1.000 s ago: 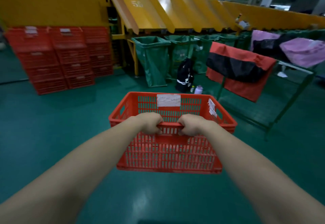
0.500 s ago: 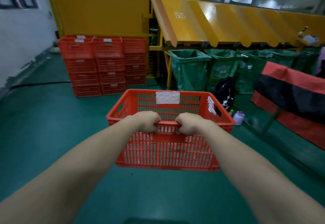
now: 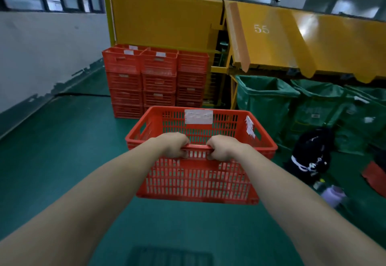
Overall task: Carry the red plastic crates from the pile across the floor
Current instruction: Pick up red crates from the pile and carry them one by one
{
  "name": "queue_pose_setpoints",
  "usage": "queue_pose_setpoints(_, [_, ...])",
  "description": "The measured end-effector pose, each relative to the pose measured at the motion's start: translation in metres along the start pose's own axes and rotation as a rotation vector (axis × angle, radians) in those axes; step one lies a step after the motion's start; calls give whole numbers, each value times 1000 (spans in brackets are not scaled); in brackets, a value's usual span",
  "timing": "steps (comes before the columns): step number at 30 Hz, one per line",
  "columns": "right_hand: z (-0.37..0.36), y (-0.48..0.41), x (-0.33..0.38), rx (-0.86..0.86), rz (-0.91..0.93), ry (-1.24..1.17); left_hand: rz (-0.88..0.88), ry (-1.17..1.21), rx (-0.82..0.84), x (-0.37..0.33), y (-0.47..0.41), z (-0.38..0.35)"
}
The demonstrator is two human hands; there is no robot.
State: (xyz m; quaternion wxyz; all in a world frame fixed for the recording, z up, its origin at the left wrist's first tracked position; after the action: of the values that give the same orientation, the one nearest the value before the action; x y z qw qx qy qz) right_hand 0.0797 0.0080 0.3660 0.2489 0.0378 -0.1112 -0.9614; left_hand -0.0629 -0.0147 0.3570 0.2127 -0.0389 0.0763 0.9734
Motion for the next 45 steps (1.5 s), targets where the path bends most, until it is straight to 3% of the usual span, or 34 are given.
queue_pose_setpoints(8, [17,-156,-88,23,37,-16,43,-3,5,72,-159,14])
queue_pose_setpoints(22, [81,-467,-211,15,7,-64,11,-4,30,255,-445,70])
queue_pose_setpoints(45, [153,-942,-444,176,86,-50,92,139,145,494,-905,115])
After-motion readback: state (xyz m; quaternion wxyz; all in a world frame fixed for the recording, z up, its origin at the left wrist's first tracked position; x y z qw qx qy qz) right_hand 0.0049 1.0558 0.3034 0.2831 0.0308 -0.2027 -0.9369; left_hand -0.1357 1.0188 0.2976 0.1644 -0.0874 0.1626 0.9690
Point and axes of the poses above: each hand's wrist, its own y-axis away from the middle knuckle, its own z-axis out of the back of the hand, x = y × z, the point moved 5 cm from there along -y, towards the middle knuckle, and after that the axes turned 5 degrees about -z, right-handed, at the moved point
